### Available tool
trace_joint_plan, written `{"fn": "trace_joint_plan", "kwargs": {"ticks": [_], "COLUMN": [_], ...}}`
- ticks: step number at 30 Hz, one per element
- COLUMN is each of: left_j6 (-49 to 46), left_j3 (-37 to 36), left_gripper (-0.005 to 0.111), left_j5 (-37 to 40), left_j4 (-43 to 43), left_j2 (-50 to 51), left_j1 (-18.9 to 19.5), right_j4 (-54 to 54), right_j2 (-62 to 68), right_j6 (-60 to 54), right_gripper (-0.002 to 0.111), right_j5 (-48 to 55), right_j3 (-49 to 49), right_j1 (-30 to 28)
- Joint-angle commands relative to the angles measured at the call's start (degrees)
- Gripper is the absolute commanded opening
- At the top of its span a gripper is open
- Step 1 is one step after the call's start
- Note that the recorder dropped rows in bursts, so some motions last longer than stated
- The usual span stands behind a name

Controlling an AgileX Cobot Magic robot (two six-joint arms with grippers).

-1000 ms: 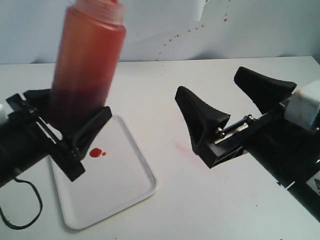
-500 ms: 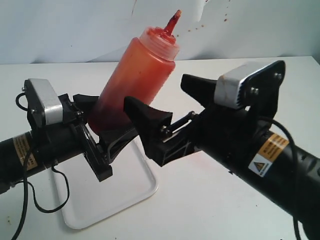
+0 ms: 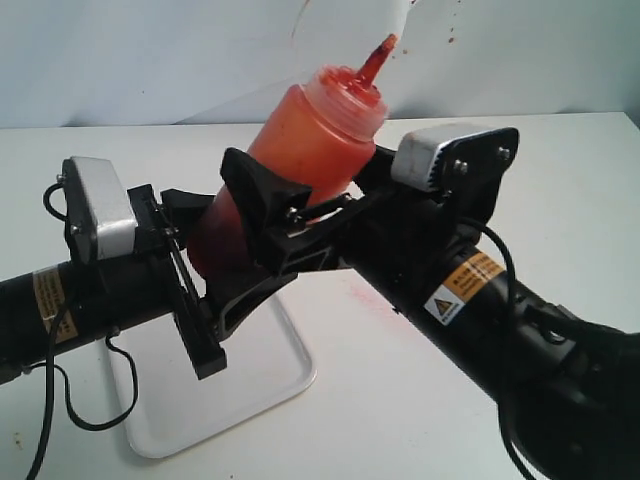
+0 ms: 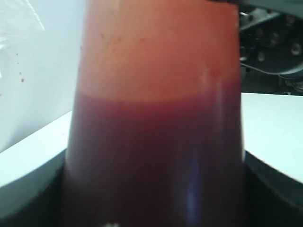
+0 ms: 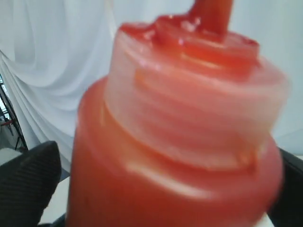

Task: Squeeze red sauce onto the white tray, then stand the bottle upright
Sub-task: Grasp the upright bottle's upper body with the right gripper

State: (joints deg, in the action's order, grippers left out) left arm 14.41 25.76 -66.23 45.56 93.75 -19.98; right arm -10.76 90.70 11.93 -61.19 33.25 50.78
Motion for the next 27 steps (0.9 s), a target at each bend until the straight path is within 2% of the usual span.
{"fn": "trace_joint_plan", "kwargs": {"ticks": [1, 6, 11, 14, 18, 19, 20, 23, 24, 27], "left_j6": [0.9, 0.7, 0.5, 0.5, 0.4, 0.4, 0.4, 0.4, 0.4, 0.6], "left_j3": [0.7, 0.7, 0.7, 1.3, 2.6, 2.8, 3.5, 4.9, 5.7, 7.7], "left_gripper": [0.000, 0.000, 0.000, 0.000, 0.000, 0.000, 0.000, 0.000, 0.000, 0.001], "left_j5": [-3.7, -3.7, -3.7, -3.7, -3.7, -3.7, -3.7, -3.1, 0.6, 8.2], "left_j4": [0.9, 0.3, -0.7, -0.6, 0.0, 0.0, 0.0, -0.1, 0.0, 0.0], "left_j2": [-0.3, -0.3, -0.3, -0.3, -0.3, -0.3, -0.3, -0.3, -0.3, -0.3], "left_j1": [0.0, 0.0, 0.0, 0.0, 0.0, 0.0, 0.0, 0.0, 0.0, 0.0], "right_j4": [1.7, 1.4, 1.2, 1.1, 1.1, 1.0, -0.1, -1.1, -1.1, -3.0], "right_j2": [1.6, 1.6, 1.6, 1.6, 1.6, 1.6, 1.6, 1.6, 1.6, 1.6], "right_j6": [0.5, 0.5, 0.5, 0.5, 0.0, -0.4, -4.5, -14.6, -19.4, -24.0], "right_gripper": [0.105, 0.100, 0.081, 0.058, 0.019, 0.012, 0.000, 0.000, 0.000, 0.000], "right_j5": [-0.6, 1.9, 4.5, 4.5, 4.5, 4.5, 4.5, 4.5, 4.5, 5.0], "right_j3": [2.7, 2.8, 2.8, 2.8, 2.8, 2.8, 2.8, 2.8, 2.8, 2.8], "right_j1": [0.0, 0.0, 0.0, 0.0, 0.0, 0.0, 0.0, 0.0, 0.0, 0.0]}}
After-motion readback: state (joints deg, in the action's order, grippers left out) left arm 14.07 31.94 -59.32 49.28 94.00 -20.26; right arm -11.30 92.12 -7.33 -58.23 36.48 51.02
